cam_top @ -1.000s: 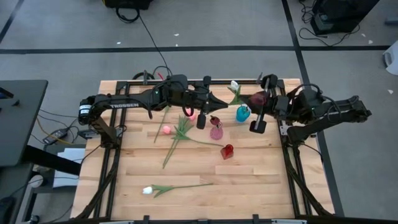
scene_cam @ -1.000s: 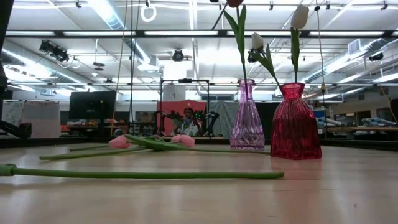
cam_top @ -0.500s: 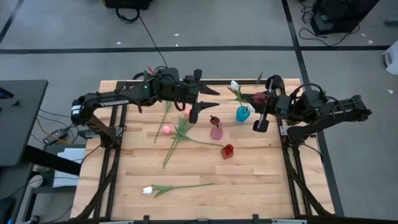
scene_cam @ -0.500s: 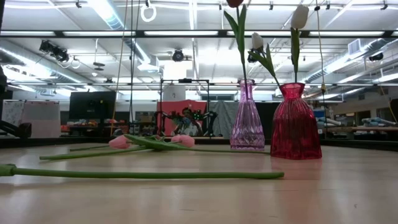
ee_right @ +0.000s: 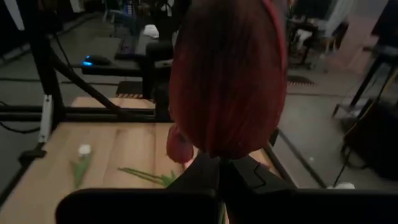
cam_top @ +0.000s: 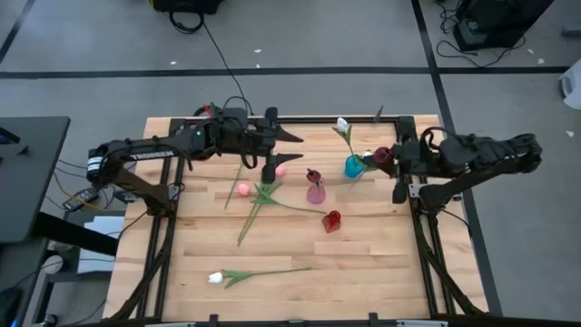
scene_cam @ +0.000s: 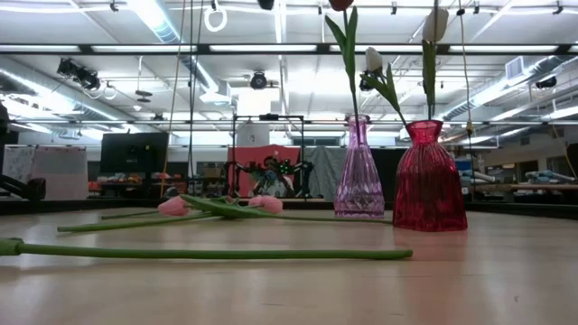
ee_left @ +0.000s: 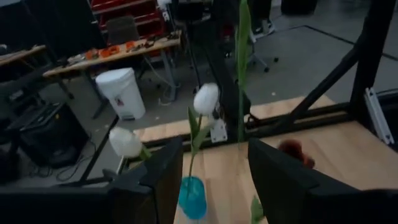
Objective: Sort flowers into vase by color
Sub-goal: Put the red flower into the purple vase
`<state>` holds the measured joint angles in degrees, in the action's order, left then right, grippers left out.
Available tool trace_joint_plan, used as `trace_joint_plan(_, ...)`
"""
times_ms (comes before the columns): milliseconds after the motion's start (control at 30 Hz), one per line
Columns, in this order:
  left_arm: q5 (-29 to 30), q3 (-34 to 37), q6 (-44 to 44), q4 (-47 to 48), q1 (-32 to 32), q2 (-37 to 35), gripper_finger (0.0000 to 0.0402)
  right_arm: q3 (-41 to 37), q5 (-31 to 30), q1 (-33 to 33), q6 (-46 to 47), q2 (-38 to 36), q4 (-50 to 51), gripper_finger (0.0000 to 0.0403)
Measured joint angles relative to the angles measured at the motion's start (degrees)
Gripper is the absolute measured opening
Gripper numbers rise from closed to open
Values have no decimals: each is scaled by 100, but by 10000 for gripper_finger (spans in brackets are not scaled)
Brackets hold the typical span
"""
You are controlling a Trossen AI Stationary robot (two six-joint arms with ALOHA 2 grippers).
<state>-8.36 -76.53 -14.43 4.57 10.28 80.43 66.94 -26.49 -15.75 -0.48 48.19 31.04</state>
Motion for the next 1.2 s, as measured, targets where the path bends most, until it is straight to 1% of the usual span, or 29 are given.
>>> trace_joint_plan(100,120,363,112,-68,0,-108,186,56,91,2,245,-76,163,14)
trace_joint_plan(233,195,694,263,-43,0,-257,186,46,486,-1,655,-94,433,14)
trace_joint_plan(300,296,870,266,-69,0,-395,186,-5,808,-40,793,-56,411,14)
trace_joint_plan(367,408,1060,272,-124,-7,-506,186,-91,878,-136,756,-1,228,14)
trace_joint_plan(533,525,1574,594,-488,-7,-861,186,-375,266,-405,-12,220,-811,14)
trace_joint_plan(700,527,1956,893,-378,-7,-887,186,-385,-157,-525,-797,500,-1639,14)
trace_joint_plan(833,535,2175,1067,-476,-7,-903,186,-385,-215,-480,-1014,710,-2035,14)
trace_joint_plan(1067,688,2567,1330,-475,-7,-893,186,-385,-209,-208,-1027,986,-2148,14)
trace_joint_plan(1200,765,2708,1363,-468,-7,-893,186,-385,-107,-105,-1024,1073,-2276,14)
